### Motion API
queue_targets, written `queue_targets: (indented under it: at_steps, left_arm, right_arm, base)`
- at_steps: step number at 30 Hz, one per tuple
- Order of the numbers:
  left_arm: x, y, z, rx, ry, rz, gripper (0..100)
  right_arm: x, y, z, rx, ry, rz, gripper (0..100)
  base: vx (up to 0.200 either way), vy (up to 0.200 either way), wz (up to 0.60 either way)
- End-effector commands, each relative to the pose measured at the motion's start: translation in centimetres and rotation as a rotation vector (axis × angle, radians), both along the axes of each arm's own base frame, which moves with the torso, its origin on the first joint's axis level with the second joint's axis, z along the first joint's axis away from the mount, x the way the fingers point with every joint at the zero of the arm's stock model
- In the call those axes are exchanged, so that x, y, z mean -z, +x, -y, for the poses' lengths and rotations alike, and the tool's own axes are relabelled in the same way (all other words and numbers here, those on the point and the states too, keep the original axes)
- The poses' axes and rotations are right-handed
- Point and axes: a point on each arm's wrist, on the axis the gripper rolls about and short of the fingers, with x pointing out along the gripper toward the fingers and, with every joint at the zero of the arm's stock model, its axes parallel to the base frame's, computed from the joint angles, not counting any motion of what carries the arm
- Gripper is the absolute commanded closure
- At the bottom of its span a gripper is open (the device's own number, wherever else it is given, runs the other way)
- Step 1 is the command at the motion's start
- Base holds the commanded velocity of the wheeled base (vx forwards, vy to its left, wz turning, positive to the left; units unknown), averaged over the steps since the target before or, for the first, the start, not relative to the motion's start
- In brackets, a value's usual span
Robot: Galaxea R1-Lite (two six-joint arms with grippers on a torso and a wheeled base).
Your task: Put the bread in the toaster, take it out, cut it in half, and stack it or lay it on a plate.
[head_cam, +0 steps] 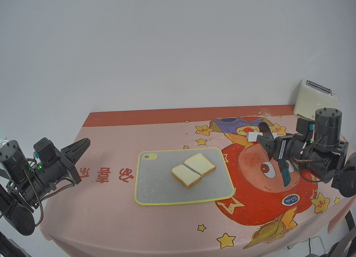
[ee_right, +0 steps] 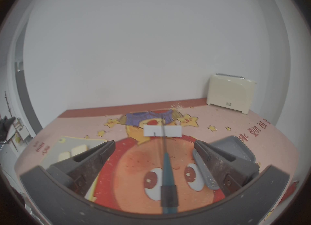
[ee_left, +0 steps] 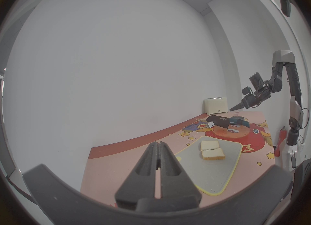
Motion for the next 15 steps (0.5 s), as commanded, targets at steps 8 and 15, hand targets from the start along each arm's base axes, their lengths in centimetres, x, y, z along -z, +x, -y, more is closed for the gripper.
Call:
queue_targets:
  at_steps: [8, 15]
  left_arm:
    - [-0.9, -0.4, 4.1, 0.192, -0.118, -0.016, 100]
    - [0.7, -0.8, 7.7, 0.322, -0.153, -0.142, 100]
  right_arm:
    - [2.5, 0.3, -4.4, -0.221, 0.121, -0.049, 0]
    - [1.5, 1.8, -5.7, -0.284, 0.135, -0.027, 100]
  base:
    - [0.0, 0.0, 0.0]
    - [0.0, 0.0, 0.0]
